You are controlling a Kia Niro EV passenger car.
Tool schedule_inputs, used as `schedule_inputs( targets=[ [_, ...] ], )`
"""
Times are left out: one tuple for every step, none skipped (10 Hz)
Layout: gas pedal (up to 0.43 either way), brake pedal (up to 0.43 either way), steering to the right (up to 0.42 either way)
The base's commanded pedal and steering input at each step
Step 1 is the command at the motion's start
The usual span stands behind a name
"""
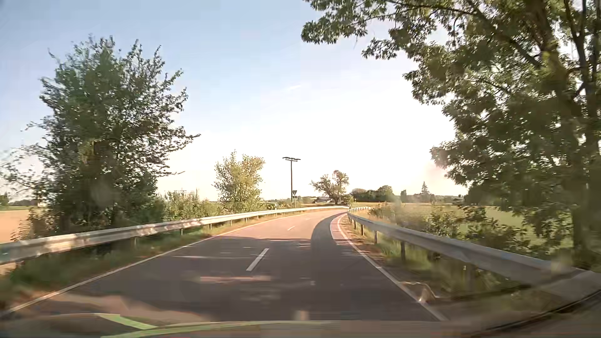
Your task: Follow the waypoints while adhering to traffic rules and regulations
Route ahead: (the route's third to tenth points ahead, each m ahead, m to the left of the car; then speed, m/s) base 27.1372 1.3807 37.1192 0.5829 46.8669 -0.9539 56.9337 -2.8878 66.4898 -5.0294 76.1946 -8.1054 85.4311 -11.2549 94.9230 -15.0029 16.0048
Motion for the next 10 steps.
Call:
schedule_inputs(
  targets=[
    [0.24,0.0,0.012],
    [0.24,0.0,0.014],
    [0.24,0.0,0.016],
    [0.24,0.0,0.016],
    [0.228,0.0,0.016],
    [0.228,0.0,0.017],
    [0.228,0.0,0.019],
    [0.228,0.0,0.02],
    [0.228,0.0,0.022],
    [0.228,0.0,0.023]
  ],
)
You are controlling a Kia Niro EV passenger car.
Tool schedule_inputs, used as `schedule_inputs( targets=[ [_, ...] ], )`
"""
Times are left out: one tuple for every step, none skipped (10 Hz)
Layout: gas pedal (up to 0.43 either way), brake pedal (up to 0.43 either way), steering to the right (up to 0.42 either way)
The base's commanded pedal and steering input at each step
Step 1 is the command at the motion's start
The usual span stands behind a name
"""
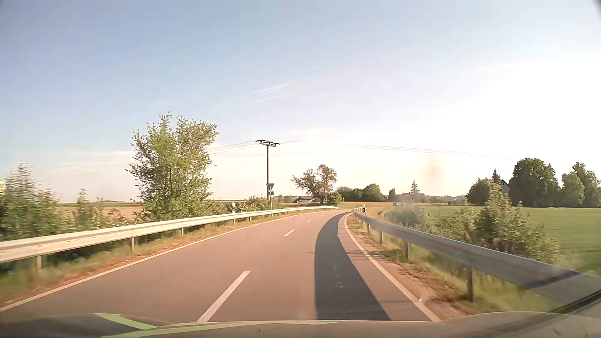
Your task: Follow the waypoints while adhering to traffic rules and regulations
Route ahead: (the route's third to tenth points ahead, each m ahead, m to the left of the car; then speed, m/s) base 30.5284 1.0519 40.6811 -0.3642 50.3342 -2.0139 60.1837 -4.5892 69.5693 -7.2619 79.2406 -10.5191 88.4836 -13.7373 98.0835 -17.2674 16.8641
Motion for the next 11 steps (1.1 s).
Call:
schedule_inputs(
  targets=[
    [0.228,0.0,0.023],
    [0.228,0.0,0.023],
    [0.228,0.0,0.023],
    [0.228,0.0,0.023],
    [0.228,0.0,0.023],
    [0.228,0.0,0.023],
    [0.228,0.0,0.022],
    [0.228,0.0,0.022],
    [0.228,0.0,0.022],
    [0.228,0.0,0.022],
    [0.228,0.0,0.022]
  ],
)
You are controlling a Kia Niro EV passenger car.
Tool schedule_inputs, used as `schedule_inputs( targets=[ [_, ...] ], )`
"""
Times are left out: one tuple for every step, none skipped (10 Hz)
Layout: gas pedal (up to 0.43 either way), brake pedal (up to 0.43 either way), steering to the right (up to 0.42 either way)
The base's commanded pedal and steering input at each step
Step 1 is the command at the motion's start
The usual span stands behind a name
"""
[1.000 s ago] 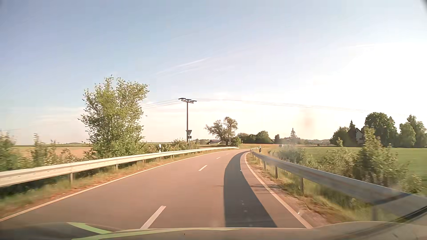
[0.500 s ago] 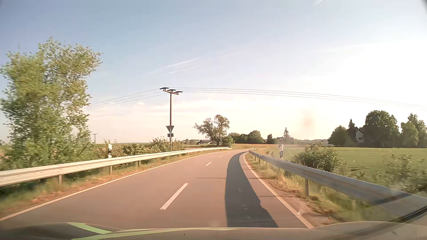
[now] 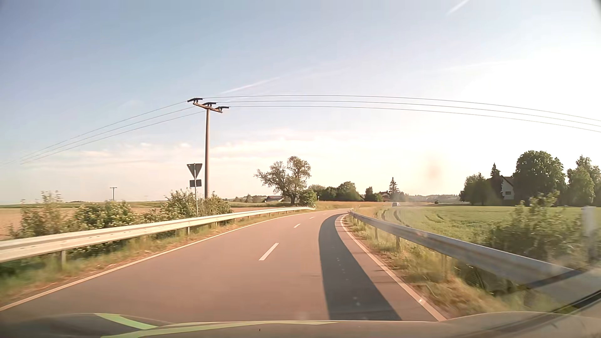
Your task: Follow the waypoints while adhering to traffic rules and regulations
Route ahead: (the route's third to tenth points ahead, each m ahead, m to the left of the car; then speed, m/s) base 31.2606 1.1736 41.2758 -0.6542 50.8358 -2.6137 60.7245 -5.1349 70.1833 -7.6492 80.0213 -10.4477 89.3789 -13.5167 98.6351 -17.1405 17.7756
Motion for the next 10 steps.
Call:
schedule_inputs(
  targets=[
    [0.228,0.0,0.022],
    [0.228,0.0,0.022],
    [0.228,0.0,0.022],
    [0.228,0.0,0.021],
    [0.228,0.0,0.021],
    [0.228,0.0,0.02],
    [0.228,0.0,0.02],
    [0.228,0.0,0.02],
    [0.228,0.0,0.02],
    [0.228,0.0,0.02]
  ],
)
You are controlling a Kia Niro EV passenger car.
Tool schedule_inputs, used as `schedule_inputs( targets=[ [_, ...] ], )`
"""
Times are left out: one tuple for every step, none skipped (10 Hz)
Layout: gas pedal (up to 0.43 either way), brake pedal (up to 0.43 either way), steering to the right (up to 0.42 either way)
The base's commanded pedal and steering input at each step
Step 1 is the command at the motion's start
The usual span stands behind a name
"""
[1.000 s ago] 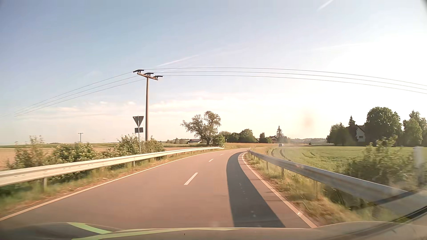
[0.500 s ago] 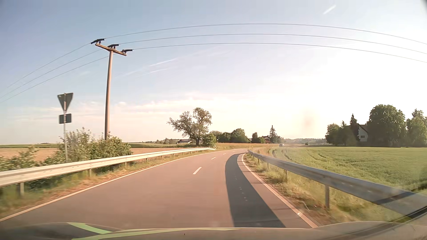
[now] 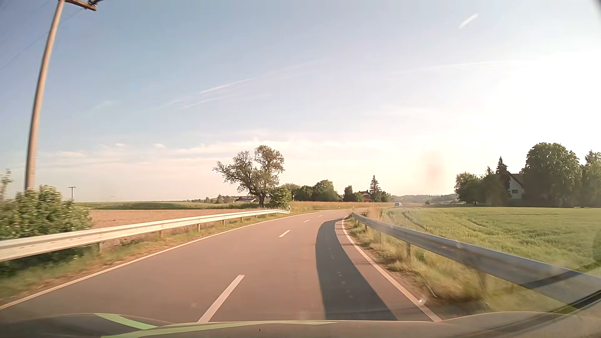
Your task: Follow the waypoints while adhering to traffic rules and regulations
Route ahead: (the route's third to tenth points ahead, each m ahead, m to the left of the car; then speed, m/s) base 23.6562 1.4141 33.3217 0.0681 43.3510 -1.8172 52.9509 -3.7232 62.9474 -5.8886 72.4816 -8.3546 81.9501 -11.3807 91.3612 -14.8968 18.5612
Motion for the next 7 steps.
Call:
schedule_inputs(
  targets=[
    [0.228,0.0,0.02],
    [0.22,0.0,0.02],
    [0.22,0.0,0.02],
    [0.22,0.0,0.021],
    [0.209,0.0,0.022],
    [0.209,0.0,0.024],
    [0.209,0.0,0.025]
  ],
)
